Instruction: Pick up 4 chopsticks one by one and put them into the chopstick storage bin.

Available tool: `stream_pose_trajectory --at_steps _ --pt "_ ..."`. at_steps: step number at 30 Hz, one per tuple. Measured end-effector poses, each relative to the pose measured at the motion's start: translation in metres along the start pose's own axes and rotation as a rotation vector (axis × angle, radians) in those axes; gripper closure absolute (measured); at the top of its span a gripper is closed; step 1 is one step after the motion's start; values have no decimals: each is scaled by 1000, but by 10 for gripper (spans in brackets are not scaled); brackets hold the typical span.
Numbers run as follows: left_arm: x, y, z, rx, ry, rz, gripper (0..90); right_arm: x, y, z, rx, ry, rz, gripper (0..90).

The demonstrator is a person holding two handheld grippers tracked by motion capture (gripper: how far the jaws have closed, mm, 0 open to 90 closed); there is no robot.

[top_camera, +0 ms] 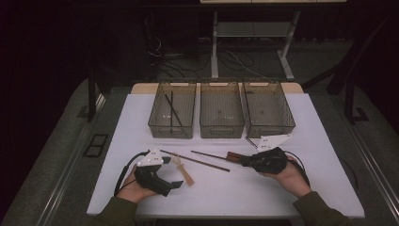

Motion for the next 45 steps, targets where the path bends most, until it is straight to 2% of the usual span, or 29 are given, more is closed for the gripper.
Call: stream_pose_trajectory --at_steps 9,20,32,37,45 --pt "-1 -1 1 1 0 -5 14 -12 -13 -3 23 -4 -67 850" --pt "0 -1 0 -2 4 -9 15 -24 -27 -7 35 0 -117 850" --pt "0 -1 1 -7 2 -12 26 -40 -55 -17 38 23 -202 850" --pt "1 -1 0 -1 3 -14 26 -38 -65 -25 39 47 -212 850" --pt "1 -2 3 -21 -4 -28 0 -23 -80 -39 54 94 -207 850"
Point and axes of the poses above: each handheld gripper's, and its own axes: x roughly forward along the jaws, y roughly out of its underside, z roughly to its left, the point moved 10 cm from there along x, roughly forward along the jaws, and after that the axes turned 6 degrees about -z, right-handed, at the moved point
